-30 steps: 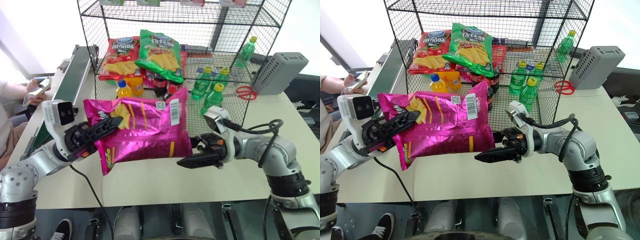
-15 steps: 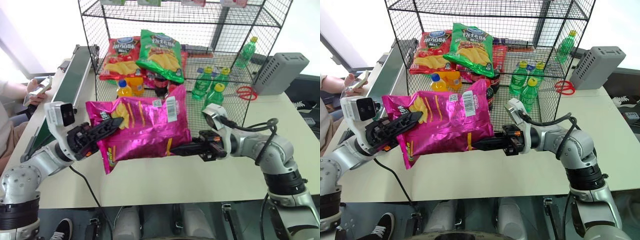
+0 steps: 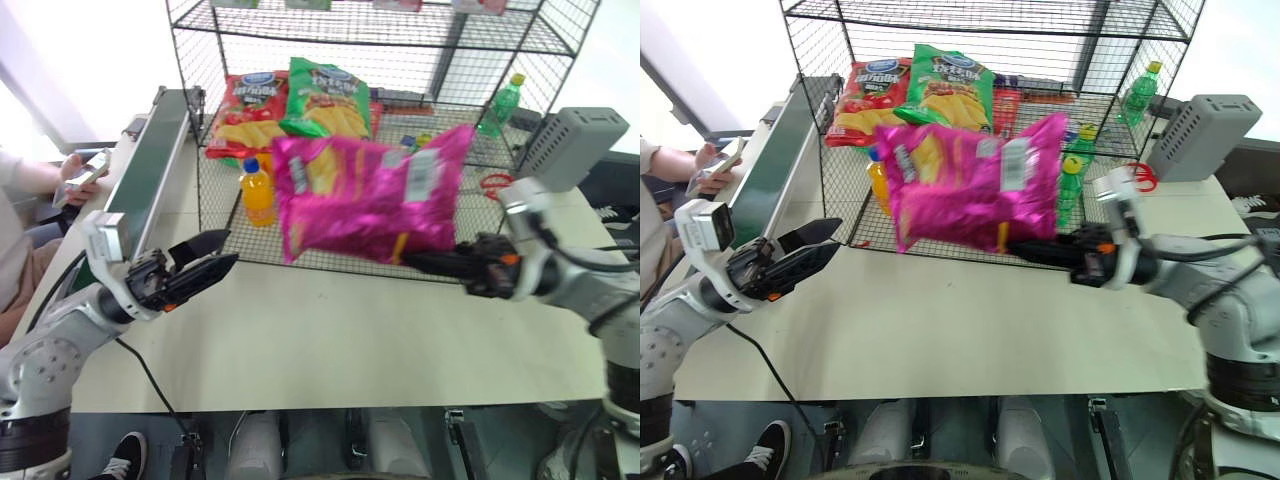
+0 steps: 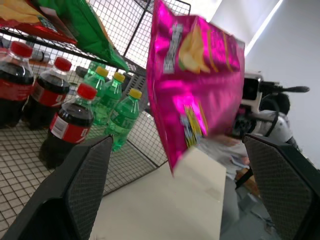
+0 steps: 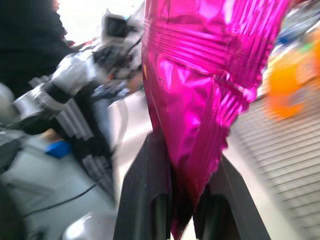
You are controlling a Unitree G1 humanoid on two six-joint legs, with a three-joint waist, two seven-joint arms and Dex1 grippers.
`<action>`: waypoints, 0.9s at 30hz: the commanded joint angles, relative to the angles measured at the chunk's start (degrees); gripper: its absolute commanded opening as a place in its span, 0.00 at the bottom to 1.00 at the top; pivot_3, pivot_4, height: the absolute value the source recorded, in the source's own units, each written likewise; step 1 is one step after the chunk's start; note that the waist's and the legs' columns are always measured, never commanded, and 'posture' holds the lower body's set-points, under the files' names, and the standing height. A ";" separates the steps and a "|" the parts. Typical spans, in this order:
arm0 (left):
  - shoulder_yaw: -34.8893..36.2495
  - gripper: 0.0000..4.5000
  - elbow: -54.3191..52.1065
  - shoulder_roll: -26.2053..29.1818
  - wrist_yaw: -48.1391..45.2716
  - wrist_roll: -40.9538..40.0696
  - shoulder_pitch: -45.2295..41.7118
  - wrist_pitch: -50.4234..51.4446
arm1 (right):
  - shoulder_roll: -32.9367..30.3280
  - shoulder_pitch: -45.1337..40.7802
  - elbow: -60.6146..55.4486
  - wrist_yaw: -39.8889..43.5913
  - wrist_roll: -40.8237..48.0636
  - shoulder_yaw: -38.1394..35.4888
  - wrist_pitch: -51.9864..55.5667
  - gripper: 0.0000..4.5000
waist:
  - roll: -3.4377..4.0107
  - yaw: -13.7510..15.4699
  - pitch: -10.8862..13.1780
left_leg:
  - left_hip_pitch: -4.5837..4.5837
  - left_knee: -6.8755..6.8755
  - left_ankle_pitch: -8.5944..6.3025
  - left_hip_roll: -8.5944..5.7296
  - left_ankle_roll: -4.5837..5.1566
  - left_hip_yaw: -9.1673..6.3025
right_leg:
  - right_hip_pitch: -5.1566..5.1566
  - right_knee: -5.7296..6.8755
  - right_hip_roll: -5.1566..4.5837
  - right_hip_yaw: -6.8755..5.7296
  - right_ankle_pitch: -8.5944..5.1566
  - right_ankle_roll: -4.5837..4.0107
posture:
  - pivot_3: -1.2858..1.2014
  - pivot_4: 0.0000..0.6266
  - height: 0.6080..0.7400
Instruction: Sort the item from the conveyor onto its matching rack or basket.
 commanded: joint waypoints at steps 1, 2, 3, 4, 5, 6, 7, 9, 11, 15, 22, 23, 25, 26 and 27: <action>-2.07 0.98 1.56 -1.70 -0.49 4.73 -3.67 -3.74 | -3.16 0.82 0.58 -0.65 -7.71 -7.13 -11.23 0.00 | -0.03 0.06 -0.02 | -0.02 0.01 0.00 -0.01 0.00 -0.01 | 0.00 -0.02 0.00 -0.01 0.00 0.00 | 0.52 0.24 1.00; -3.35 0.98 1.94 -2.10 -0.88 6.80 -4.68 -4.76 | -2.81 -0.03 1.82 -2.03 -11.54 -7.13 -16.15 0.00 | -0.04 -0.05 -0.02 | -0.02 0.02 -0.01 -0.02 0.01 0.00 | 0.00 -0.03 0.00 -0.01 0.00 0.01 | 0.52 0.24 1.00; -4.37 0.98 2.07 -2.65 -1.01 8.57 -5.55 -5.88 | -2.43 -0.99 3.31 -3.25 -14.89 -7.05 -20.67 0.00 | -0.05 -0.09 -0.03 | -0.02 0.02 -0.01 -0.02 0.01 0.00 | 0.01 -0.03 0.00 -0.01 0.01 0.02 | 0.52 0.24 1.00; -4.88 0.98 2.30 -3.03 -1.24 9.66 -6.11 -6.59 | -2.02 -1.69 4.34 -4.08 -16.80 -6.83 -23.54 0.00 | -0.04 -0.23 -0.02 | -0.02 0.03 -0.01 -0.02 0.01 0.00 | 0.01 -0.03 0.00 -0.01 0.01 0.02 | 0.52 0.24 1.00; -5.09 0.98 2.44 -3.56 -1.17 9.92 -6.64 -6.83 | -1.90 -1.94 5.27 -4.10 -18.23 -6.63 -25.99 0.00 | -0.03 -0.41 -0.02 | -0.02 0.03 -0.01 -0.02 0.02 0.02 | -0.01 -0.03 0.00 0.00 0.01 0.03 | 0.52 0.24 1.00; -5.58 0.98 2.58 -4.01 -1.11 10.68 -7.33 -7.33 | -2.02 -1.75 6.17 -3.78 -21.00 -6.21 -30.22 0.00 | -0.03 -0.48 -0.02 | -0.01 0.03 0.00 -0.01 0.02 0.02 | -0.01 0.00 0.02 0.01 0.02 0.04 | 0.52 0.24 1.00; -5.88 0.98 2.86 -4.28 -1.21 11.26 -7.85 -7.63 | -2.07 -1.63 6.84 -3.58 -23.00 -5.74 -33.35 0.00 | -0.03 -0.48 -0.02 | 0.01 0.02 0.00 0.01 0.02 0.02 | -0.02 0.02 0.04 0.01 0.02 0.04 | 0.52 0.24 1.00; -7.07 0.98 3.14 -4.25 -2.49 12.38 -8.78 -8.00 | -0.92 -3.02 7.83 -5.91 -24.10 -6.19 -36.21 0.00 | -0.03 -0.48 -0.02 | 0.01 0.01 0.00 0.03 0.02 0.01 | -0.04 0.05 0.08 0.00 0.02 0.05 | 0.52 0.24 1.00; -7.95 0.98 3.50 -4.89 -2.91 13.39 -10.12 -8.57 | -2.50 -2.40 10.80 -8.72 -34.77 -4.48 -47.54 0.00 | 0.00 -0.31 0.00 | 0.01 0.01 0.00 0.04 0.02 0.01 | -0.05 0.06 0.09 0.00 0.02 0.05 | 0.52 0.24 1.00; -9.41 0.98 3.89 -6.01 -3.20 14.51 -11.11 -8.52 | -3.36 -4.58 16.38 -15.07 -47.50 0.02 -59.51 0.00 | 0.00 -0.30 0.00 | -0.01 0.03 0.00 0.01 0.01 0.06 | -0.04 0.04 0.03 0.01 0.04 0.09 | 0.52 0.24 1.00; -11.10 0.98 4.89 -8.19 -3.50 19.25 -11.66 -12.44 | -6.95 -8.46 25.23 -31.03 -69.69 6.74 -73.40 0.00 | 0.02 -0.47 0.01 | -0.01 0.04 0.02 0.02 -0.01 0.07 | -0.06 0.05 0.03 0.01 0.04 0.10 | 0.52 0.24 1.00; -11.31 0.98 4.71 -8.48 -3.62 19.50 -11.60 -12.75 | -7.11 -9.16 25.89 -32.91 -71.90 7.63 -73.93 0.00 | 0.02 -0.54 0.01 | 0.00 0.04 0.02 0.02 -0.02 0.08 | -0.06 0.05 0.03 0.02 0.04 0.10 | 0.52 0.24 1.00; -12.01 0.98 3.74 -9.13 -3.22 20.52 -11.07 -13.36 | -6.49 -10.99 27.18 -36.85 -75.81 9.20 -72.68 0.00 | 0.03 -0.65 0.02 | 0.00 0.04 0.04 0.03 -0.05 0.09 | -0.06 0.06 0.03 0.02 0.04 0.10 | 0.52 0.24 1.00; -12.11 0.98 3.52 -9.40 -3.07 20.69 -10.76 -13.43 | -6.93 -11.49 27.52 -38.98 -79.23 10.26 -71.86 0.00 | 0.03 -0.65 0.02 | 0.00 0.04 0.05 0.03 -0.06 0.09 | -0.06 0.06 0.03 0.03 0.04 0.10 | 0.52 0.24 1.00; -12.14 0.98 3.43 -9.59 -3.01 20.80 -10.51 -13.53 | -7.36 -11.73 27.85 -40.43 -81.79 11.29 -71.46 0.00 | 0.03 -0.65 0.02 | 0.00 0.04 0.05 0.03 -0.07 0.08 | -0.06 0.06 0.03 0.02 0.04 0.10 | 0.52 0.24 1.00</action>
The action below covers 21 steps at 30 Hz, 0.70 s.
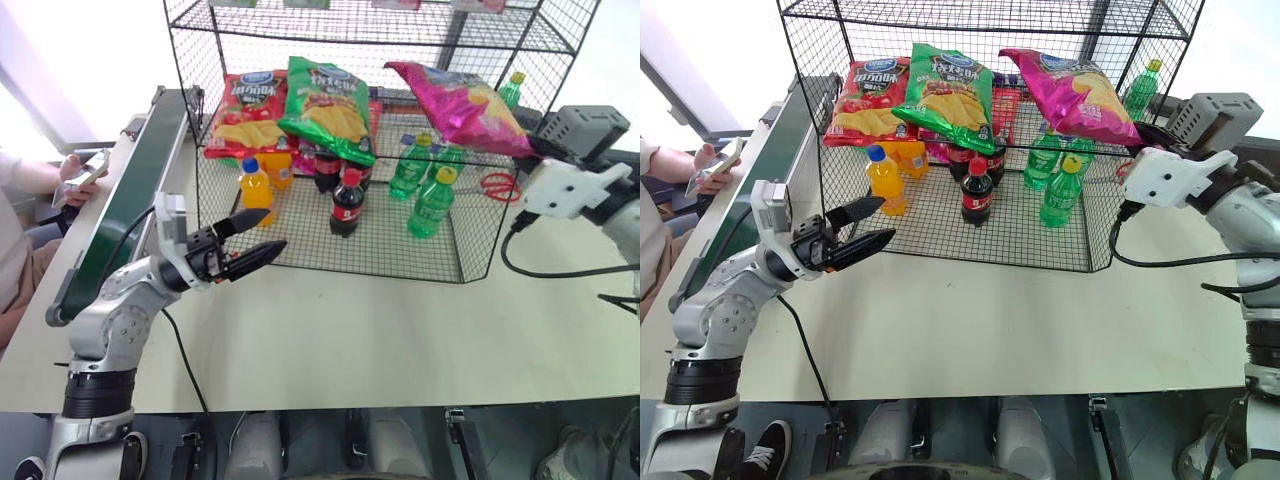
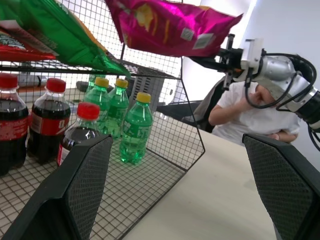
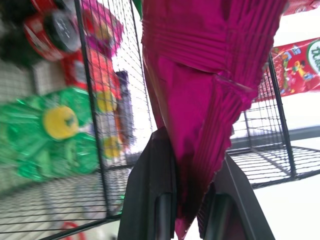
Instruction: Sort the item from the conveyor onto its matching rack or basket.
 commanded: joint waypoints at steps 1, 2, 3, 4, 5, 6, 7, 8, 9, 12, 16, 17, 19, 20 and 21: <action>-0.62 0.98 -2.27 -0.60 -0.05 0.82 0.51 -1.47 | -0.68 -2.70 0.48 -6.15 -7.13 1.91 2.24 0.00 | 0.00 0.01 0.00 | 0.00 0.00 0.01 0.00 -0.01 0.00 | 0.00 0.01 -0.01 0.00 0.00 0.00 | 0.52 0.24 1.00; -0.73 0.98 -2.36 -0.72 0.02 1.04 0.90 -1.68 | -0.27 -3.37 0.88 -6.97 -8.65 2.84 4.05 0.00 | 0.00 0.01 0.00 | 0.00 0.00 0.01 0.00 -0.03 0.00 | 0.00 0.01 -0.01 0.00 0.00 0.00 | 0.52 0.24 1.00; -0.81 0.98 -2.44 -0.86 0.15 1.30 1.16 -1.88 | 0.30 -4.10 1.41 -7.29 -9.21 3.58 5.80 0.00 | 0.00 0.01 0.00 | 0.00 0.00 0.03 0.00 -0.05 0.01 | 0.00 0.00 -0.01 0.01 0.00 0.00 | 0.52 0.24 1.00; -0.71 0.98 -2.63 -1.15 0.47 1.26 1.47 -1.92 | 1.54 -5.19 2.03 -8.66 -9.20 3.58 8.15 0.00 | 0.00 -0.03 0.00 | 0.00 0.00 0.05 0.00 -0.09 0.00 | 0.00 0.00 -0.01 0.01 0.00 0.00 | 0.52 0.24 1.00; -0.57 0.98 -2.85 -1.48 0.68 1.10 1.76 -1.90 | 2.14 -6.04 2.60 -9.88 -9.63 3.80 9.38 0.00 | 0.00 -0.06 0.00 | 0.00 0.00 0.05 0.00 -0.08 0.01 | 0.00 0.00 -0.01 0.01 0.00 0.00 | 0.52 0.24 1.00; -0.70 0.98 -3.03 -1.72 0.78 1.69 2.18 -2.49 | 2.56 -6.85 3.31 -10.26 -10.13 4.80 9.92 0.00 | 0.00 -0.08 0.00 | 0.00 0.00 0.05 0.00 -0.08 0.01 | 0.00 0.01 -0.01 0.01 0.00 0.00 | 0.52 0.24 1.00; -0.83 0.98 -3.16 -1.92 0.84 2.10 2.54 -2.89 | 3.07 -7.59 3.92 -11.11 -11.02 5.68 10.72 0.00 | 0.01 -0.12 0.00 | 0.00 0.00 0.05 0.00 -0.08 0.00 | 0.00 0.01 -0.01 0.01 0.00 0.00 | 0.52 0.24 1.00; -0.93 0.98 -3.27 -2.07 0.96 2.22 2.78 -3.07 | 3.62 -8.23 4.46 -11.72 -11.38 6.34 11.32 0.00 | 0.01 -0.11 0.00 | 0.00 0.00 0.04 0.00 -0.07 0.01 | 0.00 0.02 -0.01 0.01 0.00 0.00 | 0.52 0.24 1.00; -1.07 0.98 -3.48 -2.27 1.18 2.32 2.94 -3.21 | 4.03 -8.80 4.99 -12.05 -11.28 6.77 11.82 0.00 | 0.01 -0.13 0.00 | 0.00 0.00 0.03 0.00 -0.05 0.00 | 0.00 0.02 -0.01 0.01 0.00 0.00 | 0.52 0.24 1.00; -1.26 0.98 -4.61 -2.78 2.03 2.38 3.47 -3.38 | 5.38 -11.33 7.25 -12.26 -10.22 8.07 12.95 0.00 | 0.01 -0.14 0.00 | -0.01 0.00 0.02 0.00 -0.03 -0.01 | 0.00 0.02 -0.01 0.00 0.00 0.00 | 0.52 0.24 1.00; -1.40 0.98 -5.62 -3.05 2.78 2.77 4.55 -3.70 | 5.61 -13.58 9.93 -11.60 -9.67 10.40 11.91 0.00 | 0.01 -0.29 0.00 | -0.01 0.00 0.02 0.00 -0.03 -0.01 | 0.00 0.02 -0.02 0.01 0.00 0.00 | 0.52 0.24 1.00; -1.29 1.00 -5.79 -3.21 3.13 2.68 4.78 -3.69 | 5.53 -14.08 10.51 -11.55 -9.74 10.94 11.79 0.23 | 0.01 -0.31 0.00 | -0.01 0.00 0.02 0.00 -0.03 -0.01 | 0.00 0.02 -0.02 0.00 0.00 0.00 | 0.52 0.24 1.00; -1.44 1.00 -6.32 -3.22 3.31 2.89 5.41 -3.83 | 5.01 -14.73 11.46 -11.48 -10.18 11.82 11.32 0.41 | 0.01 -0.38 0.00 | -0.01 0.00 0.02 0.00 -0.02 -0.01 | 0.00 0.02 -0.02 0.00 0.00 0.00 | 0.52 0.24 1.00; -1.38 1.00 -6.59 -3.36 3.45 2.75 5.88 -3.80 | 4.88 -15.04 11.58 -11.30 -9.82 11.74 11.38 0.51 | 0.01 -0.41 0.00 | -0.02 0.00 0.02 0.00 -0.02 -0.02 | 0.00 0.01 -0.02 0.00 0.00 0.00 | 0.52 0.24 1.00; -1.32 1.00 -6.82 -3.36 3.48 2.65 6.44 -3.71 | 4.58 -15.28 11.63 -10.30 -8.96 11.63 11.27 0.64 | 0.01 -0.43 0.00 | -0.02 0.00 0.02 0.00 -0.02 -0.02 | 0.00 0.01 -0.02 0.00 0.00 0.00 | 0.52 0.24 1.00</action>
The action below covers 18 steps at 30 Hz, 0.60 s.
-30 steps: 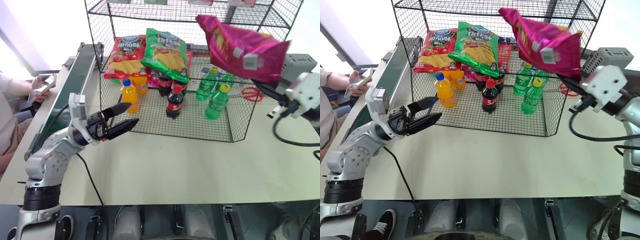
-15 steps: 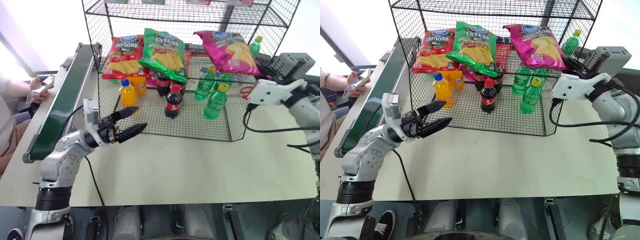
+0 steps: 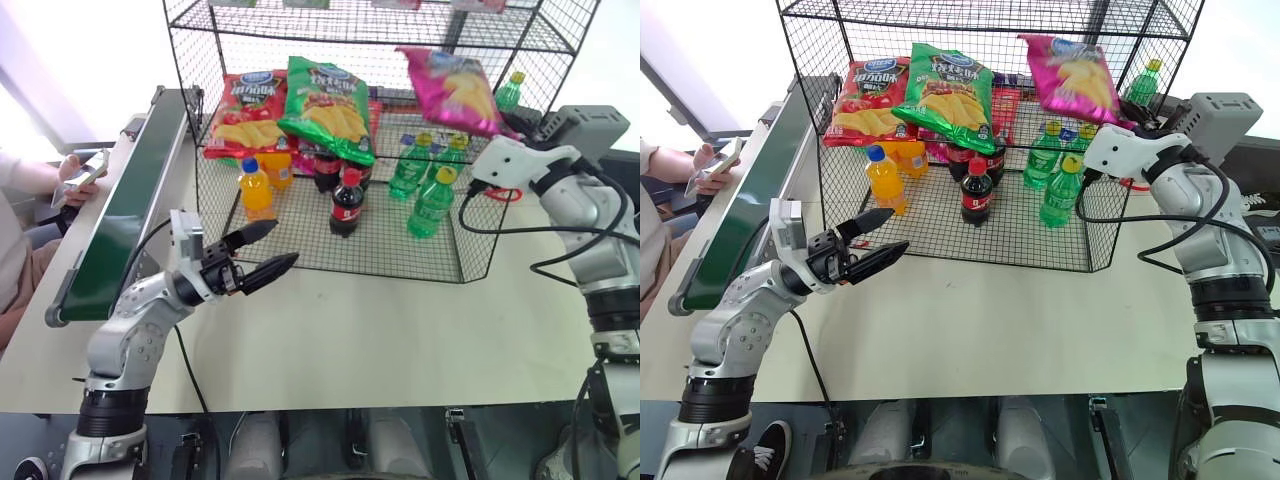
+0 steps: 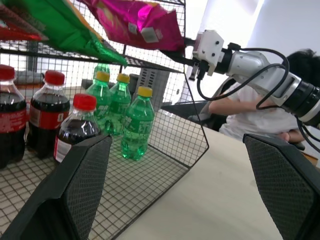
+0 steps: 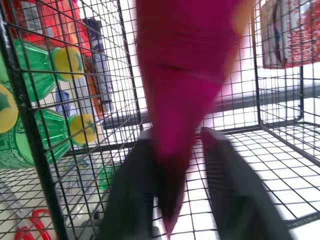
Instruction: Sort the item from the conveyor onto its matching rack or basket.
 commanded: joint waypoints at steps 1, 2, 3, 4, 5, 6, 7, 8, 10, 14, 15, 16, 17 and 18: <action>0.32 1.00 -3.15 0.12 -0.05 0.03 1.52 -1.41 | -1.83 -2.34 -0.30 2.14 3.01 -1.26 -0.93 0.75 | 0.01 -0.16 0.00 | 0.00 0.00 0.00 0.00 0.00 0.00 | 0.00 0.00 0.00 0.00 0.00 0.00 | 0.52 0.24 1.00; 0.44 1.00 -3.31 0.02 0.09 -0.10 2.06 -1.34 | -1.78 -2.36 -0.42 4.30 5.54 -1.97 -0.74 0.85 | 0.00 -0.43 -0.01 | 0.01 0.00 0.00 0.00 0.00 0.00 | 0.00 0.01 0.00 0.00 0.00 0.00 | 0.52 0.24 1.00; 0.25 1.00 -3.31 -0.08 0.05 0.32 2.66 -1.72 | -1.83 -2.33 -0.76 8.18 8.76 -2.29 -0.18 0.95 | 0.00 -0.50 -0.01 | 0.01 0.00 0.00 0.00 0.00 -0.01 | 0.01 0.01 0.00 0.00 0.00 0.00 | 0.52 0.24 1.00; 0.11 1.00 -3.29 -0.18 0.06 0.62 3.02 -2.00 | -1.85 -2.31 -1.01 10.84 11.02 -2.47 0.29 0.95 | 0.00 -0.53 -0.01 | 0.03 0.00 0.00 0.01 0.01 -0.02 | 0.02 0.02 0.00 0.00 0.00 0.00 | 0.52 0.24 1.00; -0.11 1.00 -3.27 -0.54 0.27 0.74 3.17 -2.19 | -2.05 -2.79 -1.38 13.82 13.77 -3.36 2.28 0.95 | 0.00 -0.54 -0.01 | 0.05 0.00 0.00 0.01 0.01 -0.02 | 0.03 0.02 0.00 0.00 0.00 0.00 | 0.52 0.24 1.00; -0.33 1.00 -3.30 -0.84 0.44 0.87 3.24 -2.34 | -2.34 -3.14 -1.57 15.69 15.46 -3.98 3.65 0.95 | 0.00 -0.54 -0.01 | 0.06 0.00 -0.01 0.01 0.01 -0.02 | 0.05 0.03 0.01 -0.01 0.00 0.00 | 0.52 0.24 1.00; -0.60 1.00 -3.30 -1.18 0.54 1.03 3.18 -2.58 | -3.29 -3.54 -1.41 17.16 16.15 -4.11 3.36 0.95 | 0.00 -0.54 -0.01 | 0.09 0.00 -0.01 0.01 0.02 -0.02 | 0.07 0.03 0.01 -0.01 0.00 0.00 | 0.52 0.24 1.00; -0.87 1.00 -3.35 -1.57 0.70 1.09 3.07 -2.63 | -4.34 -4.08 -0.84 17.87 16.26 -4.23 2.68 0.95 | 0.00 -0.54 -0.01 | 0.09 0.00 -0.01 0.01 0.02 -0.01 | 0.08 0.03 0.01 -0.01 0.00 0.00 | 0.52 0.24 1.00; -1.52 1.00 -3.41 -1.97 0.36 1.47 3.13 -2.89 | -5.70 -4.36 0.02 20.98 18.35 -4.44 2.04 0.95 | 0.01 -0.45 -0.01 | 0.09 0.00 -0.01 0.00 0.02 0.00 | 0.08 0.03 -0.01 0.00 0.01 0.00 | 0.52 0.24 1.00; -2.05 1.00 -3.17 -1.76 0.07 1.50 3.36 -2.80 | -6.21 -4.76 0.73 29.94 27.14 -6.12 3.98 0.95 | 0.01 -0.51 -0.01 | 0.09 0.00 -0.02 0.00 0.04 0.00 | 0.08 0.02 -0.01 0.00 0.01 0.00 | 0.52 0.24 1.00; -1.98 1.00 -3.09 -1.70 0.12 1.52 3.36 -2.93 | -6.20 -4.80 0.68 31.40 28.77 -6.41 4.57 0.95 | 0.01 -0.56 -0.01 | 0.09 0.00 -0.02 0.00 0.04 0.00 | 0.07 0.03 -0.01 0.00 0.01 0.00 | 0.52 0.24 1.00; -1.91 1.00 -3.04 -1.72 0.23 1.53 3.31 -2.96 | -6.10 -4.71 0.18 33.33 31.20 -7.08 7.00 0.95 | 0.01 -0.60 0.00 | 0.11 0.00 -0.02 0.00 0.04 0.00 | 0.08 0.03 0.00 0.00 0.01 0.00 | 0.52 0.24 1.00; -1.92 1.00 -3.02 -1.74 0.28 1.61 3.30 -3.04 | -5.99 -4.97 0.14 34.57 33.12 -7.78 9.00 0.95 | 0.01 -0.58 0.00 | 0.12 0.00 -0.02 0.01 0.04 0.01 | 0.08 0.04 0.00 0.00 0.01 0.00 | 0.52 0.24 1.00; -2.00 1.00 -3.15 -1.79 0.38 1.54 3.37 -2.87 | -5.87 -5.34 0.21 35.68 35.01 -8.54 10.73 0.95 | 0.01 -0.53 0.00 | 0.11 0.00 -0.02 0.01 0.04 0.00 | 0.08 0.05 0.00 0.00 0.01 0.00 | 0.52 0.24 1.00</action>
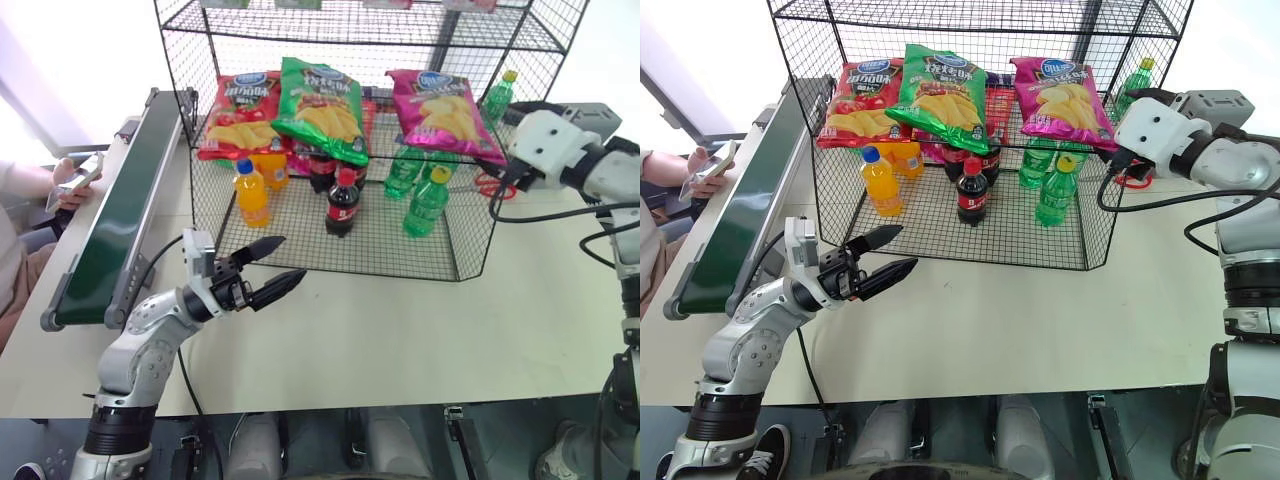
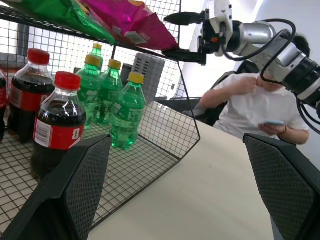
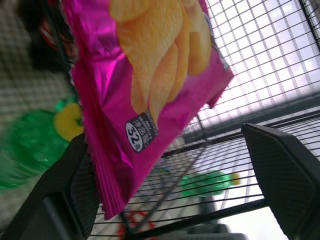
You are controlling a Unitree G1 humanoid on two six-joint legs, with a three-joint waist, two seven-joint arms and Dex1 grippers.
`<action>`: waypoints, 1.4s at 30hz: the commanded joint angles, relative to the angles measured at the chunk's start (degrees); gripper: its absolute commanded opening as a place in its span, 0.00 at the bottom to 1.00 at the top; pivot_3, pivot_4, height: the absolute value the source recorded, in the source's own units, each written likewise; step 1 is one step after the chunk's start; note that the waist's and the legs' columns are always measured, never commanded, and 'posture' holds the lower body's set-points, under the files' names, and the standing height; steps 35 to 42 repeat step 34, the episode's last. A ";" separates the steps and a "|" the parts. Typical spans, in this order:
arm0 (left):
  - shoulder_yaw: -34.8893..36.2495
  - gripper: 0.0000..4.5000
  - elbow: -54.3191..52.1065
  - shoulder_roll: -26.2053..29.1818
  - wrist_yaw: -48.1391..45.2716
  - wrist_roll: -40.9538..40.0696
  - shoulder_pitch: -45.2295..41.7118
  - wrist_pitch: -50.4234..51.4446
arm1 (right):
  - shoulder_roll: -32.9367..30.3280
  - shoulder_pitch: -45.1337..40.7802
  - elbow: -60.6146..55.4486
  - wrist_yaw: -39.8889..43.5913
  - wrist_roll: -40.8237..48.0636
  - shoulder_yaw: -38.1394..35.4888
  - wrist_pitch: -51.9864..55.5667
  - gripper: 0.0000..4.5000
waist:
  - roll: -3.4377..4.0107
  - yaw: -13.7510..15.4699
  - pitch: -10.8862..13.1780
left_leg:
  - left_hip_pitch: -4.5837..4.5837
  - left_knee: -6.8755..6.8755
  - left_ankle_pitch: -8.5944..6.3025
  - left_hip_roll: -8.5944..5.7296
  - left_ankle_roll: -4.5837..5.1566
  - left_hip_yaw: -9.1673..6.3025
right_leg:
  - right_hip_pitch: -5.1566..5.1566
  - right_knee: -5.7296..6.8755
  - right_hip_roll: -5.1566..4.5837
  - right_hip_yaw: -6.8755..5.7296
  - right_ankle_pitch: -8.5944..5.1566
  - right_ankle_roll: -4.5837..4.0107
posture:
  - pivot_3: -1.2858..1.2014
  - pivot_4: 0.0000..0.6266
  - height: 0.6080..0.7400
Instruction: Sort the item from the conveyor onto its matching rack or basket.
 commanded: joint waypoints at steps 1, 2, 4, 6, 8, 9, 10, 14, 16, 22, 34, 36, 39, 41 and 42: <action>0.13 1.00 -1.99 0.11 -0.02 -0.01 -0.08 -1.09 | -0.43 -2.26 -1.53 4.78 8.24 -4.57 6.74 0.95 | 0.00 0.10 0.00 | 0.00 0.00 0.00 0.00 0.00 0.00 | 0.00 0.00 0.00 0.00 0.00 0.00 | 0.52 0.24 1.00; -0.05 1.00 -2.16 0.17 -0.12 0.20 0.04 -1.27 | -0.47 -2.15 -2.11 5.95 9.80 -4.99 7.63 0.95 | 0.00 0.11 0.00 | 0.00 0.00 0.00 0.00 0.00 0.01 | 0.00 0.00 -0.01 0.00 0.00 0.00 | 0.52 0.24 1.00; -0.16 1.00 -2.32 0.25 -0.16 0.17 0.12 -1.27 | -0.45 -1.87 -3.02 6.70 11.51 -5.68 8.36 0.95 | 0.00 0.18 0.00 | -0.01 0.01 0.00 0.00 0.00 0.02 | 0.00 -0.01 -0.02 0.00 0.00 0.00 | 0.52 0.24 1.00; -0.11 1.00 -2.32 0.44 -0.16 0.24 0.01 -1.32 | -0.80 -0.75 -4.71 8.44 13.93 -6.38 10.89 0.95 | 0.00 0.17 0.00 | -0.01 0.00 0.00 -0.01 0.00 0.01 | 0.00 -0.01 -0.02 0.00 0.00 0.00 | 0.52 0.24 1.00; 0.19 1.00 -2.32 0.66 -0.07 0.18 -0.21 -1.23 | -1.50 2.02 -8.58 12.27 18.65 -7.71 15.09 0.95 | 0.00 0.27 0.00 | -0.01 0.00 0.00 -0.01 0.00 0.01 | 0.00 -0.01 -0.02 -0.01 0.00 0.00 | 0.52 0.24 1.00; 0.31 1.00 -2.31 0.86 -0.18 0.26 -0.29 -1.28 | -1.73 3.33 -10.83 13.99 21.49 -8.76 17.99 0.95 | 0.00 0.29 0.00 | -0.02 0.00 0.00 0.00 0.00 0.00 | 0.00 -0.01 -0.02 -0.01 0.00 0.00 | 0.52 0.24 1.00; 0.39 1.00 -2.23 1.01 -0.33 0.33 -0.33 -1.34 | -1.81 4.15 -12.43 14.91 23.36 -9.51 20.15 0.95 | 0.00 0.30 0.00 | -0.02 0.00 -0.01 0.00 0.01 -0.01 | 0.01 -0.01 -0.02 -0.02 0.00 0.00 | 0.52 0.24 1.00; 2.86 1.00 -1.49 2.57 0.05 0.93 -0.12 -2.38 | 0.70 8.45 -25.55 13.35 44.07 -17.79 38.87 0.95 | 0.01 0.26 0.01 | -0.01 0.01 -0.01 -0.01 0.01 -0.01 | 0.01 0.00 -0.03 -0.02 0.01 0.02 | 0.52 0.24 1.00; 4.95 1.00 -1.73 3.34 1.70 0.95 0.24 -2.71 | 4.74 12.75 -34.80 7.38 54.94 -18.90 47.26 0.95 | -0.01 0.08 -0.01 | 0.00 -0.02 -0.01 0.02 0.01 -0.06 | 0.00 0.02 -0.01 -0.03 0.01 0.02 | 0.52 0.24 1.00; 9.79 1.00 -2.43 9.80 3.20 1.92 6.04 0.54 | 4.50 34.63 -44.97 10.61 48.69 -13.65 44.57 0.95 | -0.11 0.42 -0.07 | 0.07 -0.07 -0.05 -0.01 0.07 -0.08 | 0.12 -0.03 -0.08 -0.06 0.00 0.01 | 0.52 0.24 1.00; 18.24 1.00 -0.20 20.33 1.67 7.42 12.01 -3.29 | 4.22 38.69 -38.51 14.92 35.95 -6.82 30.73 0.95 | -0.07 0.25 -0.04 | 0.02 -0.02 -0.08 -0.01 0.12 -0.01 | 0.01 -0.08 -0.02 0.02 -0.02 -0.01 | 0.52 0.24 1.00; 18.24 1.00 -0.20 20.33 1.67 7.42 12.01 -3.29 | 4.22 38.69 -38.51 14.92 35.95 -6.82 30.73 0.95 | -0.07 0.25 -0.04 | 0.02 -0.02 -0.08 -0.01 0.12 -0.01 | 0.01 -0.08 -0.02 0.02 -0.02 -0.01 | 0.52 0.24 1.00; 18.24 1.00 -0.20 20.33 1.67 7.42 12.01 -3.29 | 4.22 38.69 -38.51 14.92 35.95 -6.82 30.73 0.95 | -0.07 0.25 -0.04 | 0.02 -0.02 -0.08 -0.01 0.12 -0.01 | 0.01 -0.08 -0.02 0.02 -0.02 -0.01 | 0.52 0.24 1.00; 18.24 1.00 -0.20 20.33 1.67 7.42 12.01 -3.29 | 4.22 38.69 -38.51 14.92 35.95 -6.82 30.73 0.95 | -0.07 0.25 -0.04 | 0.02 -0.02 -0.08 -0.01 0.12 -0.01 | 0.01 -0.08 -0.02 0.02 -0.02 -0.01 | 0.52 0.24 1.00; 18.24 1.00 -0.20 20.33 1.67 7.42 12.01 -3.29 | 4.22 38.69 -38.51 14.92 35.95 -6.82 30.73 0.95 | -0.07 0.25 -0.04 | 0.02 -0.02 -0.08 -0.01 0.12 -0.01 | 0.01 -0.08 -0.02 0.02 -0.02 -0.01 | 0.52 0.24 1.00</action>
